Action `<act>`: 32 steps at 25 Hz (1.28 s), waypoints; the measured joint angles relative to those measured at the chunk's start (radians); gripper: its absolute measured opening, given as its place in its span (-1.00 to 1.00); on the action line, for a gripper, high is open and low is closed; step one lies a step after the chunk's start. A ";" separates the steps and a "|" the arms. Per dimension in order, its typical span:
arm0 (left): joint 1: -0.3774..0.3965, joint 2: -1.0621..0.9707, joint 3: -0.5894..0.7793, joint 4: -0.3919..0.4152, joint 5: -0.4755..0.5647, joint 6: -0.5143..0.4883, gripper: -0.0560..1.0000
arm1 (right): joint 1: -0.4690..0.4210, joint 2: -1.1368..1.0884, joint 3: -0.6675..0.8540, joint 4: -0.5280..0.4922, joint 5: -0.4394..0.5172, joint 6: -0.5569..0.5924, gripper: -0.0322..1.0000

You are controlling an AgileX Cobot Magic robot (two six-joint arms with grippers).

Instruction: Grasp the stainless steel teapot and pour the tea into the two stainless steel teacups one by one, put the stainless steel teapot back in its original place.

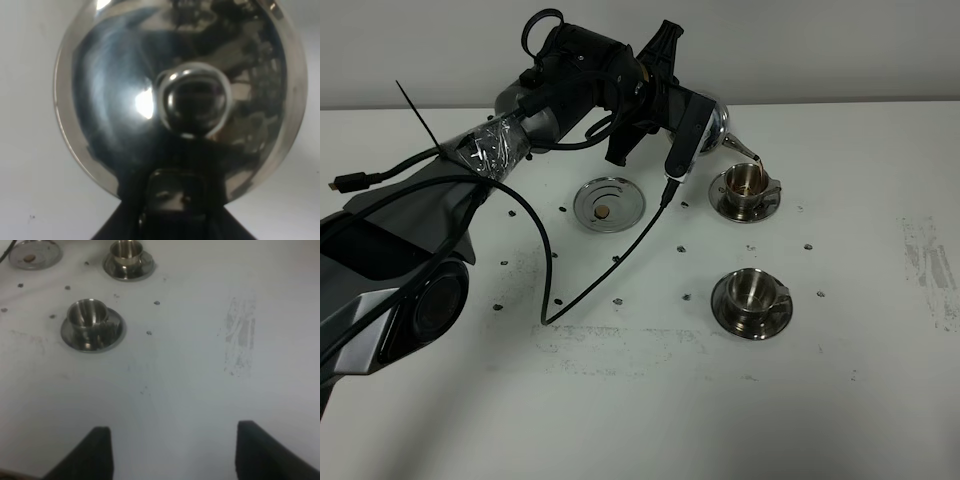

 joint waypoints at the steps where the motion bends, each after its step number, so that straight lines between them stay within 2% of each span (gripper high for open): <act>1: 0.000 0.000 0.000 0.001 0.000 0.000 -0.50 | 0.000 0.000 0.000 0.000 0.000 0.000 0.11; 11: -0.001 0.020 0.000 0.054 -0.017 -0.002 -0.50 | 0.000 0.000 0.000 0.000 0.000 0.001 0.11; 32: -0.001 0.020 -0.001 0.057 -0.024 -0.003 -0.50 | 0.000 0.000 0.000 0.000 0.000 0.003 0.11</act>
